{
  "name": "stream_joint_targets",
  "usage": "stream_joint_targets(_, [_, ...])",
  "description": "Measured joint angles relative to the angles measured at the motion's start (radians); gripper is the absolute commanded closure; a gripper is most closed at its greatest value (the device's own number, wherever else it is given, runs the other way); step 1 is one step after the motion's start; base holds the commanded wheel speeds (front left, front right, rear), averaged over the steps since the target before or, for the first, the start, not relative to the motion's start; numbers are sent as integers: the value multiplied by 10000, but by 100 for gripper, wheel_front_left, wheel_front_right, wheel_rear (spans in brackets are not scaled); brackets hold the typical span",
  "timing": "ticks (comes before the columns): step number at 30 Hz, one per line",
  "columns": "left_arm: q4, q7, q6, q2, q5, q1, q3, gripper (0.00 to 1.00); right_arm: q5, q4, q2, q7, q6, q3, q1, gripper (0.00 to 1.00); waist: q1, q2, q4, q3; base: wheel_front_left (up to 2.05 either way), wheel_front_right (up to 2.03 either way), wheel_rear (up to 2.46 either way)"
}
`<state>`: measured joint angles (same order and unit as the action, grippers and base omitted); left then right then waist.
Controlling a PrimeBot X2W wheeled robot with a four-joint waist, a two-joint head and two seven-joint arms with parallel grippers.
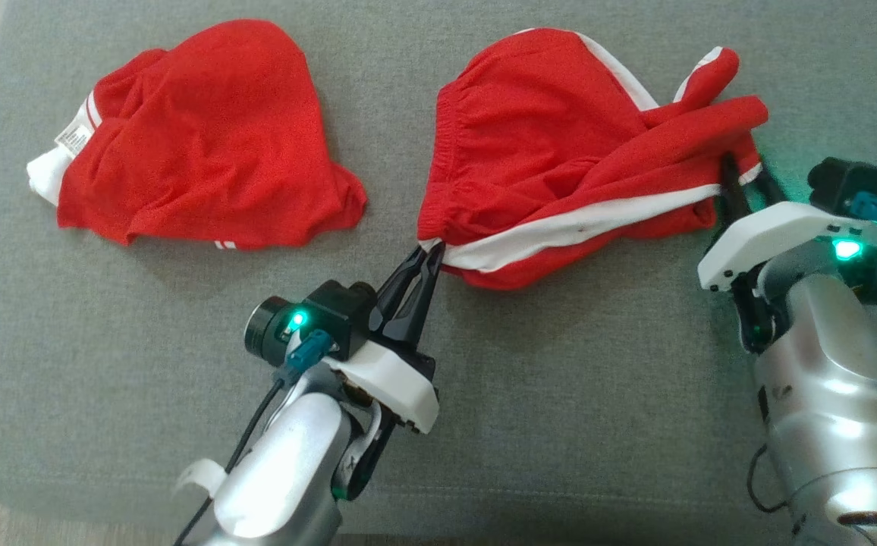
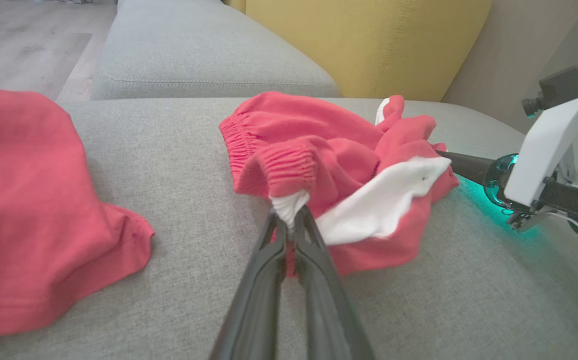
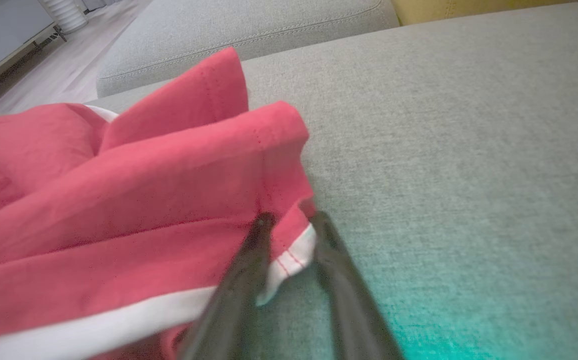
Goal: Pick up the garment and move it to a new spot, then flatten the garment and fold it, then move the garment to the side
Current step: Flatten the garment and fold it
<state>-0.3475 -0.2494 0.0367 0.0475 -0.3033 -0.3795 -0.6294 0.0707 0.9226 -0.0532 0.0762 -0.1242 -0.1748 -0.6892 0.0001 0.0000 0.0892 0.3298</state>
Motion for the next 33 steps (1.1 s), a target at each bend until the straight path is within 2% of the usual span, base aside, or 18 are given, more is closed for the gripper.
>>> stream_joint_targets(7, [-27,0,79,-2,4,9,232,100,268,48,12,132,0,69,72,100,0,0,-176,-327,0,0,0])
stream_joint_targets(13, [169,0,79,-6,198,86,594,100,380,-1193,-267,88,0,652,432,100,-1,0,-499,-809,0,0,0])
stream_joint_targets(17, [633,0,79,4,472,73,1011,100,650,-2708,-594,-485,0,1166,743,100,-1,0,-815,-1169,0,0,0])
stream_joint_targets(24, [1733,-2,79,79,894,-416,1705,100,1168,-6328,-1290,-2033,0,1647,1049,100,-1,0,-1295,-1842,0,0,0])
stream_joint_targets(27, [2316,-4,94,96,1020,-876,2057,100,1283,-7670,-1344,-2610,0,1601,1117,100,-1,0,-1455,-2117,0,0,0])
stream_joint_targets(28, [2685,-52,182,94,1091,-1047,2270,100,1333,-8470,-1342,-2966,0,1588,1177,100,-1,0,-1542,-2297,0,0,0])
stream_joint_targets(33, [3344,-77,265,119,1118,-1014,2477,100,1421,-10082,-1168,-4075,0,1505,1995,100,-1,0,-1668,-2750,0,0,0])
